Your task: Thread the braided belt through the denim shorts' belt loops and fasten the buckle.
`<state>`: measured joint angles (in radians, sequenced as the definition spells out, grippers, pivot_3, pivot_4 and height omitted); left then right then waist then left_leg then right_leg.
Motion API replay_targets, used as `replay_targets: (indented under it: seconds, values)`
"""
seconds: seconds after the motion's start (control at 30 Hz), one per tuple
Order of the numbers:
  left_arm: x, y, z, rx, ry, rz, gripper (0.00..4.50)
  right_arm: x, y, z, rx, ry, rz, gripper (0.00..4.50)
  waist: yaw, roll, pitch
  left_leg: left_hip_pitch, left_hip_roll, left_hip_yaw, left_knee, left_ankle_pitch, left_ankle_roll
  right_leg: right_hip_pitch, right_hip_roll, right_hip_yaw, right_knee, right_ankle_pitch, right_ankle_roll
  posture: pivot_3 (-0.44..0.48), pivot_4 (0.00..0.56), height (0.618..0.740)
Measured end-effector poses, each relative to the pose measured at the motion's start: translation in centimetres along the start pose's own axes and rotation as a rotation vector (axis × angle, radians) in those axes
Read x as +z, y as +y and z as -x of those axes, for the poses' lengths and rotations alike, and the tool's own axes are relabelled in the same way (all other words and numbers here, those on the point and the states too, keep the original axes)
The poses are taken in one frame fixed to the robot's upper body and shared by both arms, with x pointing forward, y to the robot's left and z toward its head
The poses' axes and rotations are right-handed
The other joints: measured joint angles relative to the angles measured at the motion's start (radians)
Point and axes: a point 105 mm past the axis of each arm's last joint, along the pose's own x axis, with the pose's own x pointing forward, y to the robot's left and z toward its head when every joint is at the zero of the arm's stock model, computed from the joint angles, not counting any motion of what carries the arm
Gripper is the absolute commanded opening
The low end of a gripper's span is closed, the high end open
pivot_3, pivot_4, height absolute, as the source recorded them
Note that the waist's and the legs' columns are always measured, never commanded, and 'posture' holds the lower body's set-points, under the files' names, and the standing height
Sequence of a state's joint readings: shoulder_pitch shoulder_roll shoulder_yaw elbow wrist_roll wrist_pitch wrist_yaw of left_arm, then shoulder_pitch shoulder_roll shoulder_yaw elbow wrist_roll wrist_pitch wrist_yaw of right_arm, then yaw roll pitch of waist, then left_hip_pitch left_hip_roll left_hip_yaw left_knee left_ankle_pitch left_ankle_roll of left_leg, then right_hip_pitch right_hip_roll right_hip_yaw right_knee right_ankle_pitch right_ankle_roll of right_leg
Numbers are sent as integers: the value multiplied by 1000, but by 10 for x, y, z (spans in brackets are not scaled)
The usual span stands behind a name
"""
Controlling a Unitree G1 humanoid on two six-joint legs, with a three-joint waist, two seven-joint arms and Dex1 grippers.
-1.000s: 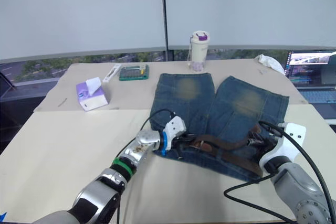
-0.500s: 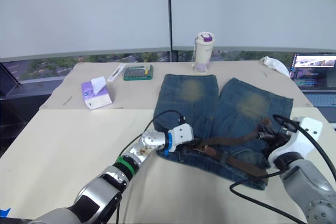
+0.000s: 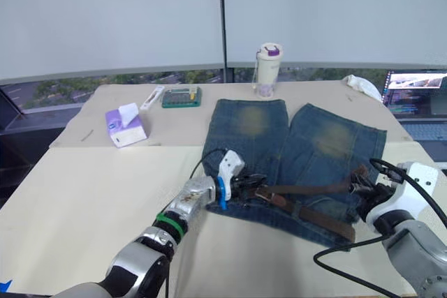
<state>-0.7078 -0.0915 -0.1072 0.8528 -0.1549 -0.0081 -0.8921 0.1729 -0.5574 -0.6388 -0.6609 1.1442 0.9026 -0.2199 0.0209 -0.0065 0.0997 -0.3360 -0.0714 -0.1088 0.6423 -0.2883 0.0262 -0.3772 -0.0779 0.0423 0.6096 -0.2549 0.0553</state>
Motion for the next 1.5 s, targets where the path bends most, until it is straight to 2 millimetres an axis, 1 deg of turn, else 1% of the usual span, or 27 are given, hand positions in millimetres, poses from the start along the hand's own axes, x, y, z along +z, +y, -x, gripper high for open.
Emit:
replay_targets:
  seconds: [0.1,0.27,0.43,0.53,0.7,0.8,0.93,1.03,1.1,1.13,1.23,1.27,1.33,1.37,1.4,1.5]
  values:
    - [1,-4,5,-38,-14,-1,45,-1,2,-1,7,2,-1,0,-5,0,0,0,0,0,0,0,0,-2,0,0,0,0,-1,0,150,740]
    - [-3,-24,10,-168,0,-36,45,-3,6,-4,20,13,0,0,-7,0,0,-1,0,0,0,0,0,-2,0,1,0,1,-1,0,150,740]
    - [-4,-26,10,-179,16,-57,45,-2,8,-5,25,9,1,0,-7,0,0,-1,0,0,0,0,0,-2,0,1,0,1,-1,0,150,740]
    - [-9,-26,8,-174,50,-116,45,-1,9,-6,30,4,0,0,-6,0,0,-1,0,0,0,0,0,-2,0,1,-1,1,-1,0,150,740]
    - [-11,-28,6,-176,68,-198,45,-1,9,-6,27,4,-2,0,-5,0,0,-1,0,0,0,0,0,-2,-1,1,-1,1,-1,0,150,740]
    - [-13,-28,4,-173,87,-332,45,-3,8,-6,18,5,-12,0,0,0,0,-1,0,0,0,0,0,-1,-1,1,-1,1,-1,0,150,740]
    - [-13,-24,-1,-145,122,-464,45,-3,8,-6,14,4,-18,0,9,0,0,0,-1,0,0,0,0,1,-2,1,-1,1,-1,0,150,740]
    - [-14,-21,-3,-153,174,-625,45,-4,8,-6,13,4,-21,0,14,0,0,0,-1,0,0,0,0,5,-1,1,-2,0,-1,0,150,740]
    - [-14,-18,-3,-144,187,-664,45,-4,8,-6,12,4,-20,0,14,0,0,0,-1,0,0,0,0,6,-1,1,-3,-2,4,0,150,740]
    - [-14,-15,-3,-121,180,-636,45,-4,7,-6,10,3,-19,0,14,0,0,0,-1,0,0,0,0,6,-1,0,-3,-4,7,0,150,740]
    - [-9,3,-2,24,106,-367,45,-3,8,-7,13,-2,-15,0,11,0,0,1,-1,0,0,0,0,3,-1,0,-2,-4,7,0,150,740]
    - [-3,13,1,84,62,-262,45,-2,9,-7,15,-4,-14,0,6,0,0,0,0,0,1,0,0,-1,-1,0,0,-4,7,0,150,740]
    - [11,32,10,173,-18,-111,45,-2,9,-8,16,-4,-11,0,-3,0,0,-2,0,0,1,0,0,-5,0,1,2,-3,5,0,150,740]
    - [15,38,15,195,-45,-70,45,-2,10,-8,19,-2,-10,0,-8,0,0,-2,0,0,0,0,0,-6,0,1,2,0,0,0,150,740]
    - [17,42,20,202,-64,-38,45,-3,10,-8,20,-1,-10,0,-11,0,0,-3,0,1,0,0,0,-7,0,1,2,1,-1,0,150,740]
    - [21,41,25,171,-87,-11,45,-3,12,-10,30,1,-13,0,-11,0,0,-3,0,1,0,0,0,-7,0,1,2,1,-1,0,150,740]
